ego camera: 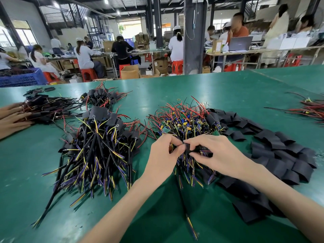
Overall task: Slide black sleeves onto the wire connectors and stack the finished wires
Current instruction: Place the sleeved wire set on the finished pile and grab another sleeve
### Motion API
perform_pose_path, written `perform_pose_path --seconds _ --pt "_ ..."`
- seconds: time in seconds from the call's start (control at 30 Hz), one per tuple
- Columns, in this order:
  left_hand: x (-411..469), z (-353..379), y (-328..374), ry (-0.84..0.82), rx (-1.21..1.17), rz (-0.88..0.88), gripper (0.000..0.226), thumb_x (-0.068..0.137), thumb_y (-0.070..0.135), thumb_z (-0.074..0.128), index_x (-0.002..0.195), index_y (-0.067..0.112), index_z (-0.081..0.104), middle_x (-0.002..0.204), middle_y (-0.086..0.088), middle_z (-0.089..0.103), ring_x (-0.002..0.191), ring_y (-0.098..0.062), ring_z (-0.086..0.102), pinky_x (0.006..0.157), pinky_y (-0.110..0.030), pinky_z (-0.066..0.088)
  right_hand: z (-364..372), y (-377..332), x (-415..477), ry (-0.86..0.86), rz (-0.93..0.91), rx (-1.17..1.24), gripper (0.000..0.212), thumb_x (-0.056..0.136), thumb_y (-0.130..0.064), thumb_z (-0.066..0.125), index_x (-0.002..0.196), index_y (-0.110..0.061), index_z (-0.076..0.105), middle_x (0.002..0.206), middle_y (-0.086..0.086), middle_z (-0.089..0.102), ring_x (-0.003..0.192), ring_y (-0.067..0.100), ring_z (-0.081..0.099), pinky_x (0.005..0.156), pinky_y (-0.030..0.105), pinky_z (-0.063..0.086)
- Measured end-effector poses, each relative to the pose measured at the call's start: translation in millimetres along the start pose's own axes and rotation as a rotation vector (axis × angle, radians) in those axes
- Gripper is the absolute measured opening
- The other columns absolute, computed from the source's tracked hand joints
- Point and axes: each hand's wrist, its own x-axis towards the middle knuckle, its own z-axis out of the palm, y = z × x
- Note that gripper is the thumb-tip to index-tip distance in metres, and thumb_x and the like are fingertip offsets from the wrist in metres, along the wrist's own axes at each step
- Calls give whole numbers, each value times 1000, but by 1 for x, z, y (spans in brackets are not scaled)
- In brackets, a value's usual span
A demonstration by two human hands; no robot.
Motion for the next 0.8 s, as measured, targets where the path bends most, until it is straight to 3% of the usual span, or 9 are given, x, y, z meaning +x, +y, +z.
perform_pose_path --seconds 0.13,0.43,0.6,0.7,0.8 --pt "0 -2 2 -22 -41 0 22 84 3 67 77 22 56 60 16 51 55 5 45 57 -9 34 0 -2 1 16 -20 -4 17 74 0 74 83 -9 62 97 -3 70 84 8 63 77 26 48" --pt "3 -6 2 -77 -48 33 21 82 2 68 83 18 54 63 15 54 54 6 46 57 -9 34 5 -3 0 5 -38 6 13 79 0 69 78 -9 60 107 -2 68 101 0 60 87 26 49" --pt "3 -5 2 -68 -27 47 26 81 3 70 80 20 51 60 15 49 54 5 45 56 -9 33 7 -3 -1 10 -50 -8 14 79 1 70 78 -10 61 108 -3 68 100 6 62 87 27 49" --pt "3 -6 2 -49 -79 31 30 79 -3 69 79 21 51 63 13 52 53 4 46 55 -7 35 9 -2 0 7 -18 2 15 80 -5 71 88 -12 61 109 -5 66 96 6 61 86 26 47" --pt "4 -7 4 -21 -115 30 38 77 -9 66 79 25 50 70 10 54 59 6 48 58 -6 37 7 2 -1 25 77 0 30 81 -17 72 108 -19 58 110 -7 63 99 10 59 88 29 44"
